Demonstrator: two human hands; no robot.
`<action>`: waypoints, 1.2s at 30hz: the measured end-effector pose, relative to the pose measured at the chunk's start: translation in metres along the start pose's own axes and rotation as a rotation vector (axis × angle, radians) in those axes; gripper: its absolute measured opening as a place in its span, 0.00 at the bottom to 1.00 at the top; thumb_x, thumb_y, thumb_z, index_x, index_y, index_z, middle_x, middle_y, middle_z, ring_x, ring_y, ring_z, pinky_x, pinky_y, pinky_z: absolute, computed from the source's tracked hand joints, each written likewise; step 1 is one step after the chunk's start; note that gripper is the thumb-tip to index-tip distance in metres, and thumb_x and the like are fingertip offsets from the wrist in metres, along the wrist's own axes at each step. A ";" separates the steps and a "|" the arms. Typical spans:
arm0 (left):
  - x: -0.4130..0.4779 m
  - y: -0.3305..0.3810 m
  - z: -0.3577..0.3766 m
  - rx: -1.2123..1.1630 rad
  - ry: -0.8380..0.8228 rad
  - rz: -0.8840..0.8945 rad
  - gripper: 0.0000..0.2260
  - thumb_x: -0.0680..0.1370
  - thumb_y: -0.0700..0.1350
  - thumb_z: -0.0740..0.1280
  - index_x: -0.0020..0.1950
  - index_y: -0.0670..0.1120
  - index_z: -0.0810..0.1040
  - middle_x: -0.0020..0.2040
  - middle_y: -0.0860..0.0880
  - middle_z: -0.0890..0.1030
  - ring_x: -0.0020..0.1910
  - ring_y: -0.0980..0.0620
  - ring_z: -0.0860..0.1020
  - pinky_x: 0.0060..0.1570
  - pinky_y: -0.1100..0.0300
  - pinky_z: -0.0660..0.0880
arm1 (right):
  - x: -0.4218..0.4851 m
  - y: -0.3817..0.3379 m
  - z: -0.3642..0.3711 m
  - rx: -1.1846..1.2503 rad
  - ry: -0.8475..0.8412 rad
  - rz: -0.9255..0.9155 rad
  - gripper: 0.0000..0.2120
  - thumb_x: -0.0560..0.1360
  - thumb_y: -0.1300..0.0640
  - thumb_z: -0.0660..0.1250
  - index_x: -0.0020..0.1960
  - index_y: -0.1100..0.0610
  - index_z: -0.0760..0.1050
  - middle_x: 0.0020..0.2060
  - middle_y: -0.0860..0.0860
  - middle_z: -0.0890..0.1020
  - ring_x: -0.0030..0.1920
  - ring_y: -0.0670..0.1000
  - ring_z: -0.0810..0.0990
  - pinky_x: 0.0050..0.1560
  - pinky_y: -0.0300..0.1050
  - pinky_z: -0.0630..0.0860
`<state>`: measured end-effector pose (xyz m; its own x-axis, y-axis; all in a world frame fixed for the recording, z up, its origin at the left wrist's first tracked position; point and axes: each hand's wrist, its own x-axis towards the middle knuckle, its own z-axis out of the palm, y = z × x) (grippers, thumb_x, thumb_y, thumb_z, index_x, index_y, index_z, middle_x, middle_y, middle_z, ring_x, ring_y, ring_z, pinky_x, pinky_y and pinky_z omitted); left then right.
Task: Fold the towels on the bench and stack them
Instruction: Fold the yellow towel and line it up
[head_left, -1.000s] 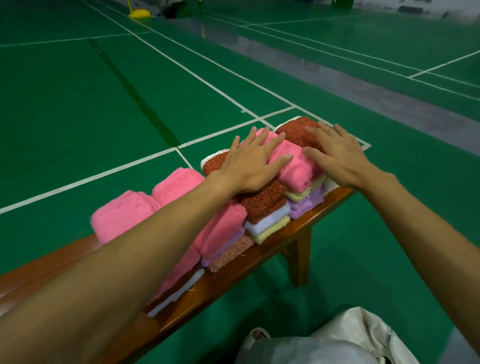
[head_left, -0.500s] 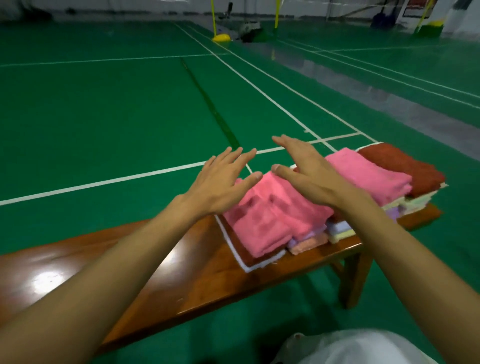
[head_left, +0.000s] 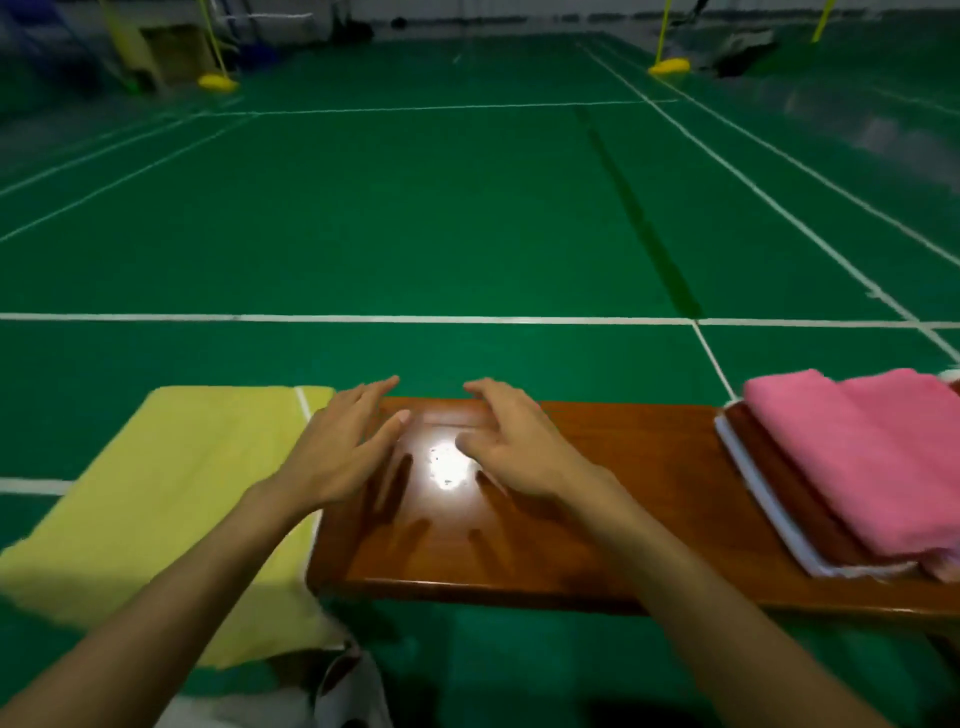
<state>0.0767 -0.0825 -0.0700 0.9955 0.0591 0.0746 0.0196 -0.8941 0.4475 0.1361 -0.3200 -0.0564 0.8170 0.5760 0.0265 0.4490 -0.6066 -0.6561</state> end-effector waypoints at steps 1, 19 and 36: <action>-0.013 -0.024 -0.005 -0.001 0.012 -0.042 0.39 0.77 0.71 0.47 0.81 0.49 0.65 0.78 0.48 0.70 0.77 0.48 0.66 0.76 0.48 0.62 | 0.007 -0.010 0.022 0.011 -0.019 -0.009 0.30 0.79 0.51 0.68 0.77 0.55 0.65 0.71 0.54 0.72 0.71 0.54 0.69 0.71 0.49 0.66; -0.107 -0.267 -0.075 -0.158 0.640 -0.894 0.13 0.79 0.52 0.71 0.56 0.44 0.87 0.53 0.42 0.87 0.55 0.38 0.82 0.57 0.48 0.76 | 0.084 -0.114 0.177 -0.104 0.256 0.236 0.04 0.76 0.54 0.71 0.46 0.53 0.83 0.42 0.52 0.84 0.44 0.57 0.83 0.39 0.45 0.77; -0.105 -0.197 -0.080 -0.074 0.538 -0.686 0.07 0.74 0.50 0.76 0.49 0.50 0.89 0.45 0.46 0.88 0.48 0.40 0.83 0.51 0.47 0.80 | 0.063 -0.061 0.113 -0.115 0.363 0.387 0.11 0.77 0.63 0.67 0.37 0.58 0.82 0.35 0.54 0.83 0.36 0.57 0.81 0.38 0.53 0.82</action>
<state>-0.0392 0.1227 -0.0946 0.5865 0.7919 0.1701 0.5735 -0.5543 0.6032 0.1197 -0.1847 -0.0996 0.9939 0.0845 0.0715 0.1104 -0.8044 -0.5837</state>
